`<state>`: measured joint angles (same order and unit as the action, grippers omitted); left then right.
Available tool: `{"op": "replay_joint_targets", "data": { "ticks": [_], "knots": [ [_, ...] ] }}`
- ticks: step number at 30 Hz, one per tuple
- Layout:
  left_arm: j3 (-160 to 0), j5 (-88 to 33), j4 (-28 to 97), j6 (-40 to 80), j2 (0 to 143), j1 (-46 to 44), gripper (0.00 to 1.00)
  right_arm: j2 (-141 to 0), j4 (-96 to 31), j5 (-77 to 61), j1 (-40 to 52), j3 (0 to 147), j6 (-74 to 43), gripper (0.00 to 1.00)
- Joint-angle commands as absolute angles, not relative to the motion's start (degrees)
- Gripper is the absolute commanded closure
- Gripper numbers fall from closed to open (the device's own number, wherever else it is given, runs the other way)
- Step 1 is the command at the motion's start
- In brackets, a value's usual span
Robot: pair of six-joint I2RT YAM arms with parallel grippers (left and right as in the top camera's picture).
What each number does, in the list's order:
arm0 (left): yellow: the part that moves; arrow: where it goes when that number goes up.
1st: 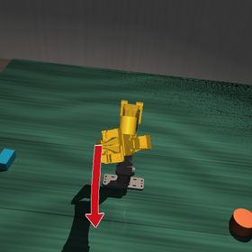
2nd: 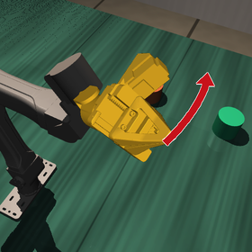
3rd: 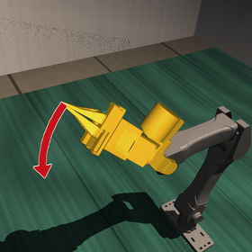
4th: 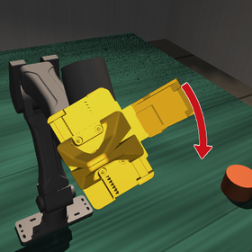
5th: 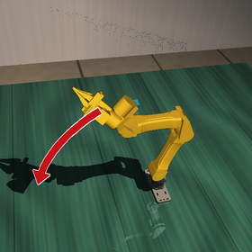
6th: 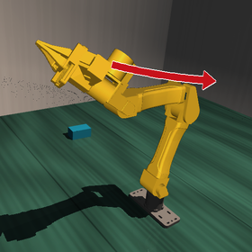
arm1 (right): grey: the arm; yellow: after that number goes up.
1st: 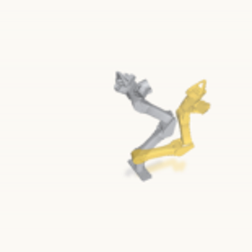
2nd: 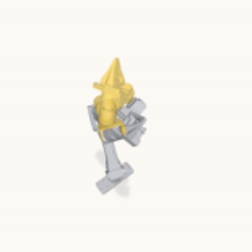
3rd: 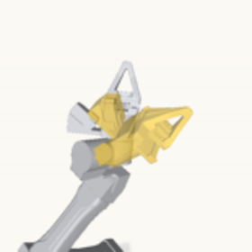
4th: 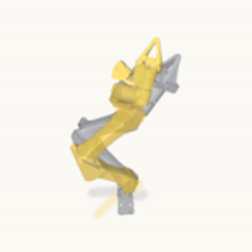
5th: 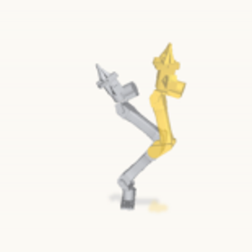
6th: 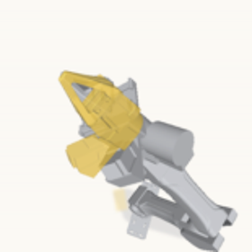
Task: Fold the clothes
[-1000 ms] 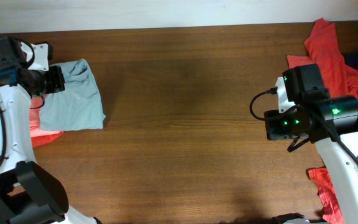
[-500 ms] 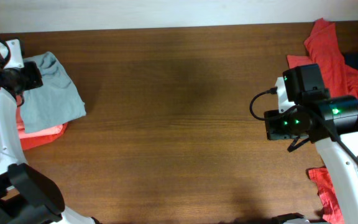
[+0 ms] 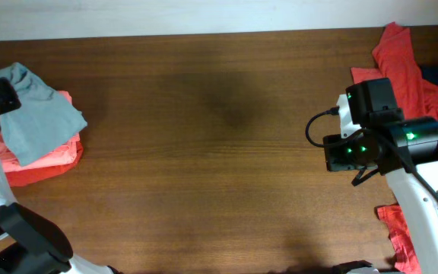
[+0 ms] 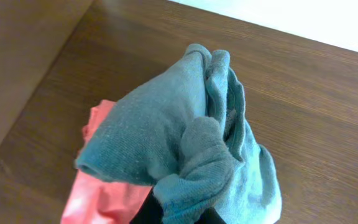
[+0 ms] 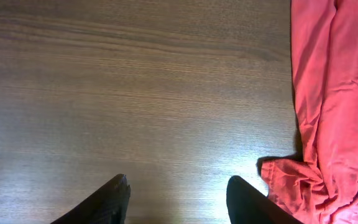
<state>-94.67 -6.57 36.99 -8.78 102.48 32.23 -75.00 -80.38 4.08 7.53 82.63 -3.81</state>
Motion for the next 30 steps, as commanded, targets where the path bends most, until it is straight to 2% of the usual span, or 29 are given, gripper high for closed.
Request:
{"op": "replay_joint_targets", "data": {
  "ticks": [1, 8, 10, 11, 12, 13, 14, 21, 30],
  "knots": [
    [-96.6, -6.0, 36.4, -8.2, 104.1, 34.3, 0.98, -74.4, -80.4, 4.5, 7.0, 83.6, -3.4, 0.44],
    [-96.6, -6.1, 35.0, -8.2, 106.7, 36.3, 0.97, -74.4, -80.4, 3.2, 7.0, 83.6, -3.4, 0.44],
    [-96.6, -6.1, 34.5, -8.2, 107.0, 37.1, 0.91, -74.4, -80.4, 3.2, 7.0, 83.6, -3.4, 0.45],
    [-96.6, -6.1, 34.2, -8.2, 107.0, 37.6, 0.78, -74.4, -80.4, 3.2, 7.0, 83.6, -3.4, 0.44],
    [-96.6, -6.1, 34.1, -8.2, 107.0, 37.9, 0.53, -74.4, -80.3, 3.2, 7.0, 83.6, -3.4, 0.44],
    [-96.6, -6.1, 34.1, -8.2, 107.0, 38.2, 0.17, -74.4, -80.3, 3.2, 7.0, 83.6, -3.4, 0.44],
    [-96.6, -6.1, 34.1, -8.2, 107.0, 38.8, 0.01, -74.4, -80.4, 3.2, 7.0, 83.6, -3.4, 0.44],
    [-96.6, -7.9, 35.9, -1.7, 107.0, 42.3, 0.01, -74.4, -80.4, 3.2, 7.0, 83.6, -3.4, 0.44],
    [-96.6, -27.9, 40.7, -1.7, 107.0, 41.0, 0.01, -74.4, -80.1, 3.2, 7.0, 83.6, -3.4, 0.44]
  ]
}}
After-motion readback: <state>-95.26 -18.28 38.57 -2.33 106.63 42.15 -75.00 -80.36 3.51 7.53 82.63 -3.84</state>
